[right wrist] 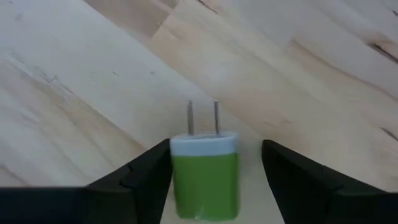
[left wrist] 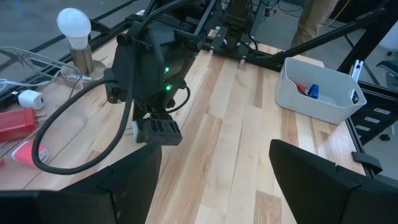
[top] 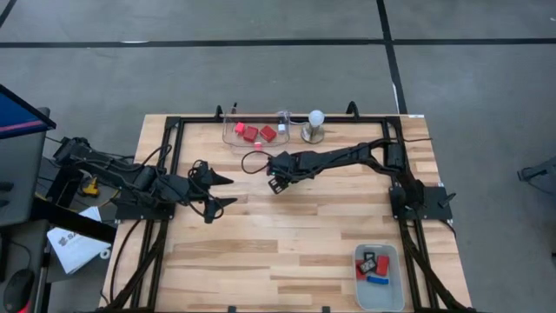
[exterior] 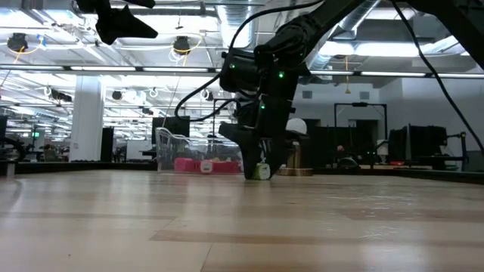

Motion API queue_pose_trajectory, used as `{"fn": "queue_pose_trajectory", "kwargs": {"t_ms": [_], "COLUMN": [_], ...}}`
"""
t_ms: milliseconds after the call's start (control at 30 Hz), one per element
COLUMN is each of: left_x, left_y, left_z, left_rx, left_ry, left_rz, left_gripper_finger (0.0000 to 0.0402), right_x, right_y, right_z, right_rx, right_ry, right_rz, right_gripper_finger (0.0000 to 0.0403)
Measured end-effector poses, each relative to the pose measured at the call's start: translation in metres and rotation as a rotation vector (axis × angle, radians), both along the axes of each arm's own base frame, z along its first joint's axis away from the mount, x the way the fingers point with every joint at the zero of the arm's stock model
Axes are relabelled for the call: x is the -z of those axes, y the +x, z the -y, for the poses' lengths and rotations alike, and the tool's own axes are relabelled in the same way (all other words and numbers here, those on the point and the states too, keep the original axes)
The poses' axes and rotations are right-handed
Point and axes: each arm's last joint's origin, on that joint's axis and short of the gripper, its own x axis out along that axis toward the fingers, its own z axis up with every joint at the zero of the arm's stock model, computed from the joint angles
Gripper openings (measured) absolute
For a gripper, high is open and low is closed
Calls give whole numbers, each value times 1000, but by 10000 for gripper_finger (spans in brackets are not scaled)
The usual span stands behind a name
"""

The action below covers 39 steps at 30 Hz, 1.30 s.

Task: Pick & Place Office items
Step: Put the green and white charger adapter into the transparent bin

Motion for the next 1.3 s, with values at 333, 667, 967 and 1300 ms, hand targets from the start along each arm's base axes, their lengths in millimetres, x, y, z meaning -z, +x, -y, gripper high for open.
{"fn": "queue_pose_trajectory", "kwargs": {"t_ms": [333, 667, 967, 1300], "left_x": [0, 0, 3, 1], "left_y": [0, 0, -2, -5], "left_z": [0, 0, -1, -2], "left_rx": [0, 0, 1, -5], "left_ry": [0, 1, 12, -2], "left_rz": [0, -2, -33, -26], "left_gripper_finger": [296, 296, 296, 296], "right_x": [0, -10, -132, -182], "right_y": [2, -2, -33, -54], "right_z": [-6, -29, -51, 44], "right_rx": [-65, -162, -252, -93], "right_ry": [-16, -11, -133, -102], "right_rz": [-3, -37, 243, 537], "right_gripper_finger": [123, 122, 122, 122]}}
